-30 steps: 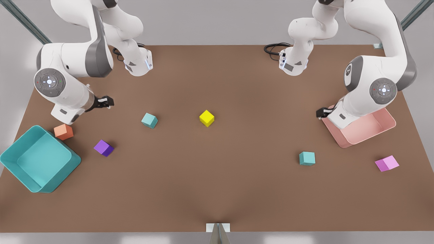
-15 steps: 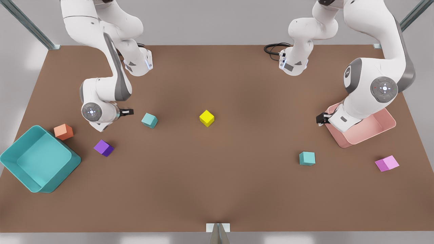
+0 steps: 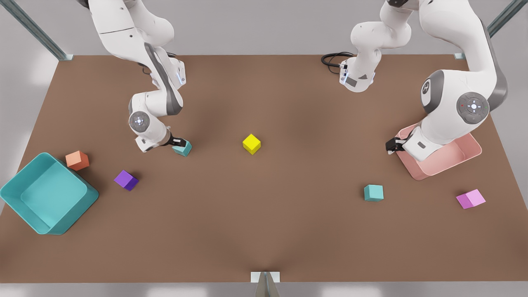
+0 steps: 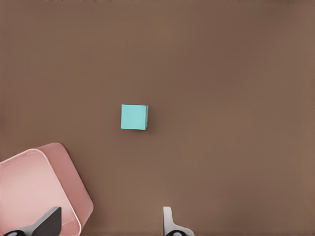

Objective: Stack the two blue cubes on top of each other

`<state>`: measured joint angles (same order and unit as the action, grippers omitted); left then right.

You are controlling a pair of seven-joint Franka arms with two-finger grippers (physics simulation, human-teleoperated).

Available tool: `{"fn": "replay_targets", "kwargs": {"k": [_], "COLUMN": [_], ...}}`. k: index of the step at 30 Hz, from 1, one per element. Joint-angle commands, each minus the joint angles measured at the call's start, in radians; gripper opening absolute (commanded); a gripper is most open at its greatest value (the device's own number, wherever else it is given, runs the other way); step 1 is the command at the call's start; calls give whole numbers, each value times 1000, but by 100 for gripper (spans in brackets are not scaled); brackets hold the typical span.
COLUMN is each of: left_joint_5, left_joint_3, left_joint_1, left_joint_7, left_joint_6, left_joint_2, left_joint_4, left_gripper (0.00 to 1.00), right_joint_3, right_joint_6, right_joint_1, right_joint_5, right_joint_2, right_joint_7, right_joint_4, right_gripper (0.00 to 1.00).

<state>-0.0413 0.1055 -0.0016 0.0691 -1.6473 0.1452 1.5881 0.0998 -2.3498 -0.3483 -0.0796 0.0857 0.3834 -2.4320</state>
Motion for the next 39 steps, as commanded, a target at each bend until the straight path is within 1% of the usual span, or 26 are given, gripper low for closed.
{"fn": "replay_targets", "kwargs": {"k": [1, 3, 5, 13, 21, 24, 34, 35, 36, 39], "left_joint_5": [1, 1, 1, 1, 0, 1, 1, 1, 1, 0], "left_joint_3": [0, 0, 0, 0, 0, 0, 0, 0, 0, 0], "left_joint_1": [-1, 0, 0, 0, 0, 2, 6, 6, 6, 6], "left_joint_7": [3, 3, 3, 3, 3, 3, 3, 3, 3, 3], "left_joint_6": [0, 0, 0, -2, -2, -2, -2, -2, -2, -2], "left_joint_2": [-1, 1, 2, 5, 8, 11, 13, 13, 13, 11], "left_joint_4": [0, 0, 0, 0, 0, 0, 0, 0, 0, 0], "left_gripper": [100, 100, 100, 100, 100, 100, 100, 100, 100, 100], "right_joint_3": [0, -2, -2, -2, -3, -3, -5, -5, -6, -6], "right_joint_6": [-85, -94, -94, -83, -46, -32, -31, -31, -31, 10], "right_joint_1": [14, 14, 14, -3, -21, -17, -21, -20, -20, -20], "right_joint_5": [-5, -11, -32, -98, -97, -97, -97, -97, -97, -98], "right_joint_2": [11, 20, 37, 81, 115, 149, 223, 227, 229, 230], "right_joint_7": [427, 428, 499, 508, 434, 370, 367, 367, 367, 367], "right_joint_4": [-5, -9, -9, -21, -5, 7, 47, 50, 54, 85], "right_gripper": [100, 100, 100, 100, 100, 100, 100, 99, 96, 75]}}
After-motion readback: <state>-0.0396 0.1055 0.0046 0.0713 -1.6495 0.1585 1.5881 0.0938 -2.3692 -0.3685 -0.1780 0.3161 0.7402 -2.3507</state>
